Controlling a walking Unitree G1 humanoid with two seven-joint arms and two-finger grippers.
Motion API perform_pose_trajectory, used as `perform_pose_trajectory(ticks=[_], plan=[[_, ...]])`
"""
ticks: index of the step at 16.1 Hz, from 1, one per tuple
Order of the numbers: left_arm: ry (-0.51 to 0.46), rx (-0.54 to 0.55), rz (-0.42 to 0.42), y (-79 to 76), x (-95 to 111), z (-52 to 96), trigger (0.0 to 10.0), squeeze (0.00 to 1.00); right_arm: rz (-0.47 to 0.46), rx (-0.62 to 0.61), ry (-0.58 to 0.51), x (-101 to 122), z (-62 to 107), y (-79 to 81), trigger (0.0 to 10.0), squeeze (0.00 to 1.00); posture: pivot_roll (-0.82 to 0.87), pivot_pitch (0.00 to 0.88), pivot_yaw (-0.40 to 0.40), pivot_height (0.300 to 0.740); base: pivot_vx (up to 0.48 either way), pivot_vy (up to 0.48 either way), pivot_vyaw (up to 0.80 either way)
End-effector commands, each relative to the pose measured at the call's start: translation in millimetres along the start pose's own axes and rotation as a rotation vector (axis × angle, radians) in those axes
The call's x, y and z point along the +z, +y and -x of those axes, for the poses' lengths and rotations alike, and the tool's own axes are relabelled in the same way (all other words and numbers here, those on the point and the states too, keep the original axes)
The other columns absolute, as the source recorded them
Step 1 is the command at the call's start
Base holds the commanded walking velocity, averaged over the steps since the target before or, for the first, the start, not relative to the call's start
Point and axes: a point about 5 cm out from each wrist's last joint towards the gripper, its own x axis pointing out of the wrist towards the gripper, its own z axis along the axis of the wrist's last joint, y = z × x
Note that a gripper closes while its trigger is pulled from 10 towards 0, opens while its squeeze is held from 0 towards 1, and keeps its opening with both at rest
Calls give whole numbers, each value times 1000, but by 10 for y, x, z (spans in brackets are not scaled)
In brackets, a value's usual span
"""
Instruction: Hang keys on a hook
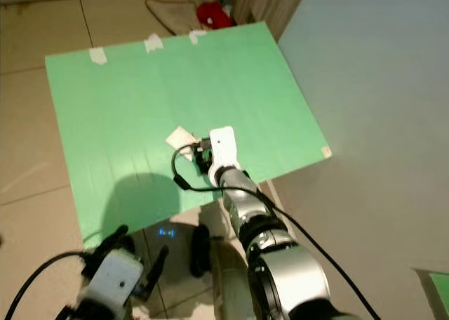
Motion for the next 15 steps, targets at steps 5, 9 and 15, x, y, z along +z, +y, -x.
perform_pose_trajectory(ticks=[5,9,15], plan=[[33,-24,38,-160,26,183,10000,0,8,-53,98,-184,50,-59,10000,0,319,506,-227,722,0,0,0],[48,-12,44,-167,47,248,10000,0,-20,-63,113,-197,45,-39,10000,0,332,528,-229,722,0,0,0],[61,2,42,-173,50,264,10000,0,-28,-46,142,-229,25,146,10000,0,330,537,-246,722,0,0,0]])
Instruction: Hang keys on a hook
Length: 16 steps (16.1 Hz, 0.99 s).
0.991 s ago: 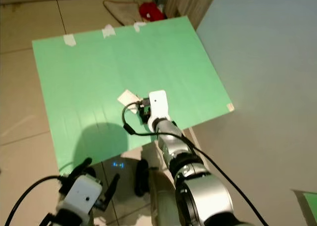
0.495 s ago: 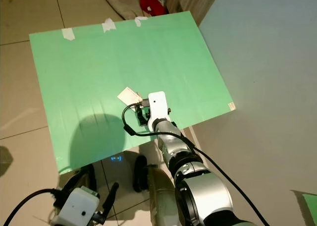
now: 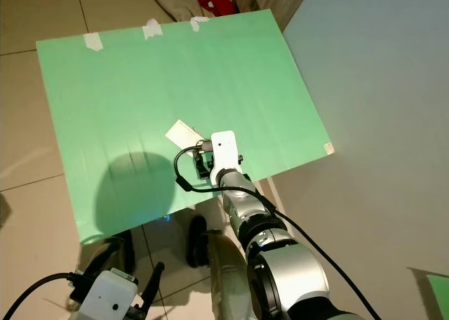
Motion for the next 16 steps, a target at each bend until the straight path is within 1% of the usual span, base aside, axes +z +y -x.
perform_pose_trajectory(ticks=[1,2,3,4,5,7,8,10,12,14,15,16], plan=[[23,-27,22,-89,-7,45,10000,0,-20,28,64,-144,22,185,10000,0,330,537,-244,722,0,0,0],[23,-28,22,-89,-7,43,10000,0,-17,33,69,-155,25,201,10000,0,330,537,-244,722,0,0,0],[25,-31,20,-89,-13,34,10000,0,3,36,106,-242,49,217,10000,0,325,535,-243,722,0,0,0],[26,-33,17,-92,-17,30,10000,0,18,36,127,-315,76,186,10000,0,320,530,-245,722,0,0,0],[26,-34,13,-95,-19,24,10000,0,36,36,144,-403,116,118,10000,0,318,527,-247,722,0,0,0],[24,-33,11,-93,-12,17,10000,0,63,46,145,-472,157,55,10000,0,310,521,-253,722,0,0,0],[19,-32,9,-85,-7,6,10000,0,92,60,141,-572,226,-16,10000,0,296,513,-255,722,0,0,0],[9,-32,5,-69,-8,-40,10000,0,111,75,129,-656,300,-63,10000,0,276,502,-257,722,0,0,0],[1,-35,1,-67,-6,-71,10000,0,99,73,102,-621,300,-56,10000,0,270,491,-254,722,0,0,0],[-10,-35,3,-77,15,-107,10000,0,87,89,29,-449,245,37,10000,0,274,475,-245,722,0,0,0],[-11,-37,1,-77,10,-105,10000,0,66,95,-3,-345,207,93,10000,0,277,471,-245,722,0,0,0],[-10,-36,1,-72,6,-102,10000,0,52,97,-16,-301,193,119,10000,0,277,468,-246,722,0,0,0]])
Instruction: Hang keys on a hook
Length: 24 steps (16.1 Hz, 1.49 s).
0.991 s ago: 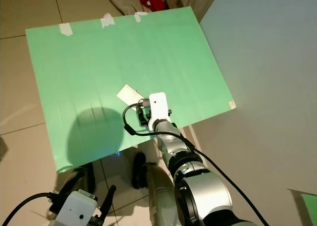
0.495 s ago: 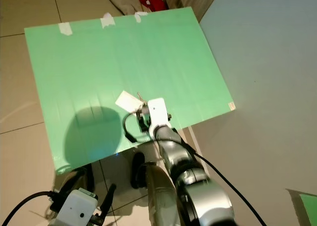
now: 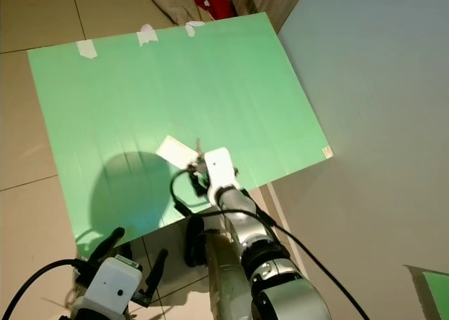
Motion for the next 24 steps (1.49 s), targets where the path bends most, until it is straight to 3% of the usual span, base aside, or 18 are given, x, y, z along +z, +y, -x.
perform_pose_trajectory(ticks=[1,3,5,6,11,13,14,20,21,23,24], plan=[[42,-40,14,-96,-67,43,10000,0,-98,-12,27,-40,-1,65,10000,0,280,467,-249,722,0,0,0],[40,-34,13,-91,-66,37,10000,0,-245,-11,22,43,-38,152,10000,0,277,468,-252,722,0,0,0],[37,-33,14,-94,-61,29,10000,0,-258,17,-4,107,-40,216,10000,0,276,468,-254,722,0,0,0],[36,-30,15,-93,-61,24,10000,0,-198,65,-31,128,-22,263,10000,0,270,469,-255,722,0,0,0],[39,-33,15,-97,-65,25,10000,0,-82,131,-45,110,16,290,10000,0,266,478,-252,722,0,0,0],[39,-32,16,-97,-62,27,10000,0,72,232,-97,120,51,397,10000,0,263,481,-253,722,0,0,0],[39,-31,16,-95,-59,25,10000,0,97,250,-98,106,54,409,10000,0,263,481,-253,722,0,0,0],[40,-26,15,-86,-61,41,10000,0,292,272,-85,85,5,294,10000,0,272,495,-247,722,0,0,0],[42,-27,14,-85,-66,48,10000,0,252,236,-72,112,-26,233,10000,0,273,494,-246,722,0,0,0],[41,-28,13,-84,-68,47,10000,0,67,145,-13,101,-74,141,10000,0,271,492,-244,722,0,0,0],[39,-30,14,-86,-62,38,10000,0,32,117,3,81,-81,120,10000,0,270,492,-241,722,0,0,0]])
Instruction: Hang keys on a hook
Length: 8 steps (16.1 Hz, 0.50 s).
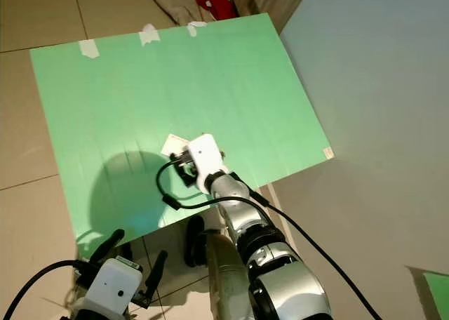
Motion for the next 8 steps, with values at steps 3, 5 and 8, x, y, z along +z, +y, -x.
perform_pose_trajectory(ticks=[3,5,8], plan=[[28,-34,15,-84,-35,43,10000,0,-98,-60,81,-173,32,-6,10000,0,269,495,-236,722,0,0,0],[29,-38,13,-79,-42,53,10000,0,-146,-94,101,-201,34,-31,10000,0,269,496,-233,722,0,0,0],[29,-44,12,-79,-42,50,10000,0,-242,-125,122,-222,26,-31,10000,0,266,497,-230,722,0,0,0]])
